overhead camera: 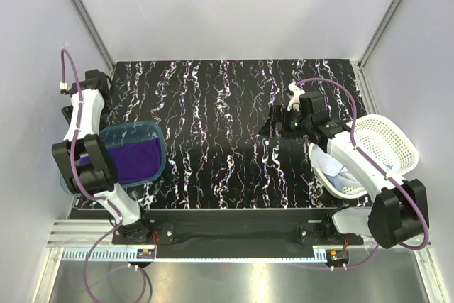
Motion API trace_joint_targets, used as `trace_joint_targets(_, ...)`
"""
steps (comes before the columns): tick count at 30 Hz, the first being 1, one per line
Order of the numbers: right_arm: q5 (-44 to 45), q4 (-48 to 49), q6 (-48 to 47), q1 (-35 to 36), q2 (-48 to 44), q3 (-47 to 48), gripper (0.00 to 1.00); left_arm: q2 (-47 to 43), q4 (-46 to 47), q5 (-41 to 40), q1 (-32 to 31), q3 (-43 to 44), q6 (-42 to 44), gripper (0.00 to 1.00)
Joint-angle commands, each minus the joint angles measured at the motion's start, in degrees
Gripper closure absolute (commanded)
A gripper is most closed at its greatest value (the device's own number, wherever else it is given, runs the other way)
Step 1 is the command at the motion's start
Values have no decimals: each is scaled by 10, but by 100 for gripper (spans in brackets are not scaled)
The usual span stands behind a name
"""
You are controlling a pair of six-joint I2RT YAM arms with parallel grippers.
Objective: Fold and stack the towels
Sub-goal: Neatly place the folded towel into the bin, then grab crumpled towel
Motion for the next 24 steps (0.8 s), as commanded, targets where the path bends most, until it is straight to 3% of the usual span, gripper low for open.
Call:
trace_joint_targets(1,-9,19,-5,2,-3,0,0,-68,55,116,-4,-51,11,45)
trace_joint_targets(5,-12,23,-8,3,-3,-4,0,-107,144,269,-11,-155,40,44)
trace_joint_targets(9,4,8,-6,2,-3,3,0,-174,170,324,-76,-144,64,38)
trace_joint_targets(15,187,-97,32,0,-4,79,0,-245,215,415,-219,-71,102,1)
trace_joint_targets(18,297,-172,65,-20,23,158,0,-263,267,504,-280,-74,94,1)
trace_joint_targets(21,289,-233,109,-94,47,213,0,-267,299,519,-345,-96,99,1)
trace_joint_targets(24,300,-266,144,-185,46,207,0,-272,314,535,-399,-121,107,1)
